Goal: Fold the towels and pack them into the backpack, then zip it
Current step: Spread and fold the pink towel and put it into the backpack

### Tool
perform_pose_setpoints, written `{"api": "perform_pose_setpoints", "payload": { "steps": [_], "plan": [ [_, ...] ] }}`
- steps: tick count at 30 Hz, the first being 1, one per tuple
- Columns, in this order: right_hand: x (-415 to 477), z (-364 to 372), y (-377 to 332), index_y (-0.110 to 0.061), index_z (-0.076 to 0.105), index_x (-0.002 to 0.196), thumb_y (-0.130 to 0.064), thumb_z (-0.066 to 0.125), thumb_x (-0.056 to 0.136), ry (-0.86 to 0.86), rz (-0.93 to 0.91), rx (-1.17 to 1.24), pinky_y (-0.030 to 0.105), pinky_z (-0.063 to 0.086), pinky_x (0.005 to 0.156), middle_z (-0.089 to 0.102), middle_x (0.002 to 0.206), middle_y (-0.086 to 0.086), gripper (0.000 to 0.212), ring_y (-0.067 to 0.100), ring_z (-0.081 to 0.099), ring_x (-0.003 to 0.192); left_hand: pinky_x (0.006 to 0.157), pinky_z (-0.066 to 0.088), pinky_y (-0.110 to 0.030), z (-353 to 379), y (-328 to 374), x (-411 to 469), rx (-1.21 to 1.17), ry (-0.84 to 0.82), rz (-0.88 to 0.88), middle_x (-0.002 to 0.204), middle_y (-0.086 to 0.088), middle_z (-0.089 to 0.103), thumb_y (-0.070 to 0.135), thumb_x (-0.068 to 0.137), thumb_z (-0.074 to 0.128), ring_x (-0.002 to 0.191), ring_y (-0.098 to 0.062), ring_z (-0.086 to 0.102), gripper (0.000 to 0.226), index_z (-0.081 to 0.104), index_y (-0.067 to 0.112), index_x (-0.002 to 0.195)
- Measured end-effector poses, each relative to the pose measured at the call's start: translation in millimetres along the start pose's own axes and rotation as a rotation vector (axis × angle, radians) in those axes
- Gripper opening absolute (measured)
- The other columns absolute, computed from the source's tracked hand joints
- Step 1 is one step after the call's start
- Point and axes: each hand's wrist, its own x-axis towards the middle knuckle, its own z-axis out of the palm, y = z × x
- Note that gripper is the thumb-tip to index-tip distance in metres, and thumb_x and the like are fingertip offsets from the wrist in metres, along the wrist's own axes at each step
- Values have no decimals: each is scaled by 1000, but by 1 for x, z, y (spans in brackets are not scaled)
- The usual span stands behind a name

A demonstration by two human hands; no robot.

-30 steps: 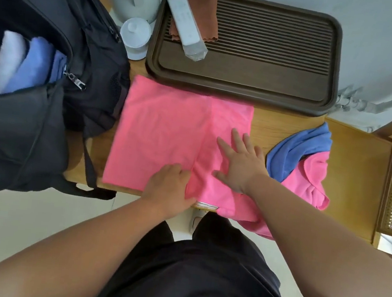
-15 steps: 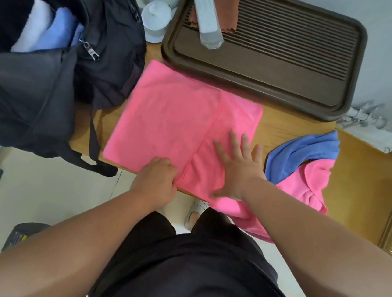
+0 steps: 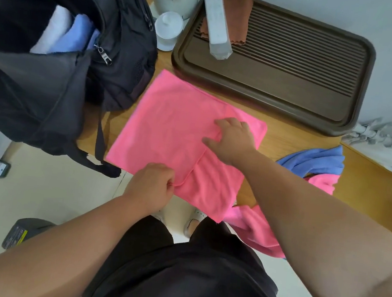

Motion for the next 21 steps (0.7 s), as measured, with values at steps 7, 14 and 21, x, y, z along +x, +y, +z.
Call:
{"api": "perform_pose_setpoints", "payload": {
  "steps": [7,14,21],
  "plan": [
    [10,-6,-17,-26,46,146,-63,67,80,-34,93,-80,48,33,112,26,159,6,79,35,29,140,65,48,-37,1,-10,-4,-16,16,-20,76,4,53,15,87,62,79,-19,49,10,60,15,77],
    [9,-4,-18,-21,42,148,-57,68,81,-4,130,-20,49,31,114,24,159,4,80,33,27,141,64,44,-36,5,-19,2,-46,-20,-26,74,3,49,17,90,62,79,-20,46,19,54,16,73],
    [13,-5,-18,-19,42,149,-47,65,86,16,114,19,48,28,112,28,159,-2,72,28,25,144,68,44,-37,2,-26,3,-70,-41,-8,75,2,48,22,92,62,82,-23,45,25,53,14,71]
  ]
}}
